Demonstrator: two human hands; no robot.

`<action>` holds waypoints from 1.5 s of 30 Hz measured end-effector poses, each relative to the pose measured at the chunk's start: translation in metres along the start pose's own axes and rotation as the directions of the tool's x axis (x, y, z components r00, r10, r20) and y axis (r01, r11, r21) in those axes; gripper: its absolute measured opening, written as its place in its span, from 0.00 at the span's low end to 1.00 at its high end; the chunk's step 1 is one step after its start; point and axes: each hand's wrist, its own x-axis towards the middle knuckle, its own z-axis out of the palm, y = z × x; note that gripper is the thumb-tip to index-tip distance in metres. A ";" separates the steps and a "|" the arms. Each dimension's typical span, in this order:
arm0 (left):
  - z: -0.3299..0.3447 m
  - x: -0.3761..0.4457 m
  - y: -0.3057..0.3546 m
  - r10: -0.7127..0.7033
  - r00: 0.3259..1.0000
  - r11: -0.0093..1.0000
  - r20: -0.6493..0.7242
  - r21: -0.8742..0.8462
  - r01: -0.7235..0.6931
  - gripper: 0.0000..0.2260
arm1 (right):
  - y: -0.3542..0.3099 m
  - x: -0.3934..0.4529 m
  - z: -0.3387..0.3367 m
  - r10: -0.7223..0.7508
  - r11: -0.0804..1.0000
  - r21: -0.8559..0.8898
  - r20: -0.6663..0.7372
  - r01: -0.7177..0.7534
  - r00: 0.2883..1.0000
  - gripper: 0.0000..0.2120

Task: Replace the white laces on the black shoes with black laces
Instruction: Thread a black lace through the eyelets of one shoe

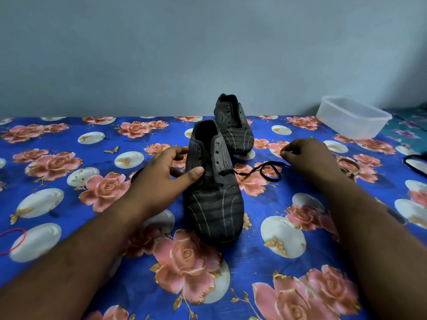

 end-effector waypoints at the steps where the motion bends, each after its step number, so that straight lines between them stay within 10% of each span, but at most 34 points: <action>1: 0.002 -0.001 0.001 0.003 1.000 1.000 0.000 -0.009 -0.003 0.23 | 0.000 0.001 0.001 0.004 0.999 -0.054 0.026 -0.002 1.000 0.07; 9: 0.005 -0.003 0.007 -0.017 1.000 0.998 0.009 -0.065 0.017 0.36 | -0.004 -0.003 0.006 -0.041 0.975 -0.215 0.071 0.056 0.997 0.04; 15: 0.005 -0.005 0.013 -0.043 0.999 0.993 0.017 -0.105 0.044 0.33 | -0.005 0.000 -0.005 0.063 0.976 0.216 -0.251 -0.007 0.966 0.10; 23: 0.004 -0.004 0.011 -0.081 0.996 0.992 -0.027 -0.098 0.078 0.35 | -0.014 -0.004 -0.017 0.089 0.706 0.643 -0.496 0.296 0.864 0.08; 28: 0.003 -0.007 0.014 -0.093 0.995 0.991 -0.047 -0.101 0.088 0.36 | -0.038 -0.019 -0.024 -0.024 0.515 0.820 -0.277 0.249 0.961 0.13; 35: 0.002 -0.010 0.017 -0.124 0.992 0.986 -0.036 -0.114 0.119 0.36 | -0.079 -0.054 -0.009 -0.429 0.535 0.807 0.004 0.250 0.904 0.06; 45: 0.004 -0.014 0.024 -0.102 0.995 0.993 0.001 -0.062 0.102 0.37 | -0.105 -0.078 0.009 -0.512 0.684 0.671 0.162 0.286 0.843 0.09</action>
